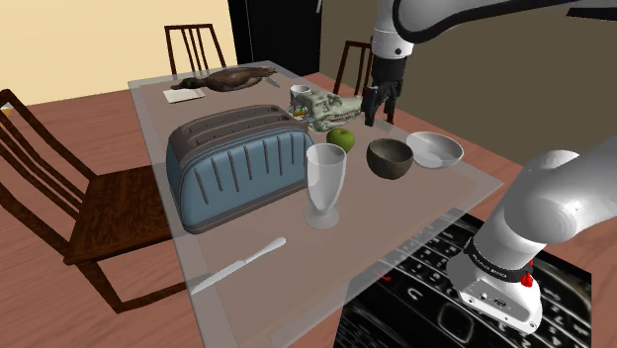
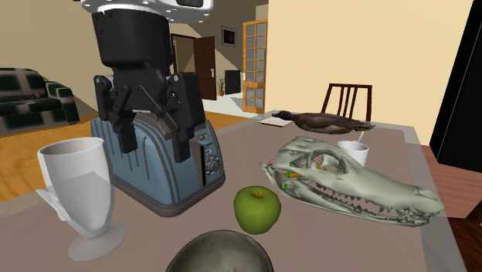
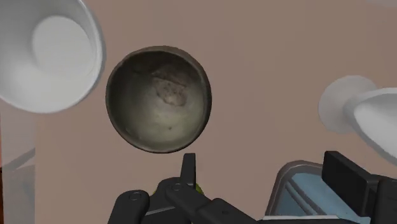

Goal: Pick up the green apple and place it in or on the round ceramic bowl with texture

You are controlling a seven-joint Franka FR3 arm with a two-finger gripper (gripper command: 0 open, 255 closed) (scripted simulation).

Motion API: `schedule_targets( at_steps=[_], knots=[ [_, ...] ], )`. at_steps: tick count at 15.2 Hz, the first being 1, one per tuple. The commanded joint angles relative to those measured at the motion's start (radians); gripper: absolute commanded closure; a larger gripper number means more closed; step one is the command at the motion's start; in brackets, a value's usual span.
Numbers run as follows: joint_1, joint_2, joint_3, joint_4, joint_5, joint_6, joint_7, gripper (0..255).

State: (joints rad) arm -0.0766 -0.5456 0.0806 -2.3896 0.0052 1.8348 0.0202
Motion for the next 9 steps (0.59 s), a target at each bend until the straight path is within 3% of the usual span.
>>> schedule_targets(
  at_steps=[1, 9],
  knots=[
    [-0.019, 0.07, 0.011, 0.013, -0.008, 0.077, 0.053, 0],
    [-0.097, 0.327, 0.031, 0.12, -0.077, 0.294, 0.259, 0]
  ],
)
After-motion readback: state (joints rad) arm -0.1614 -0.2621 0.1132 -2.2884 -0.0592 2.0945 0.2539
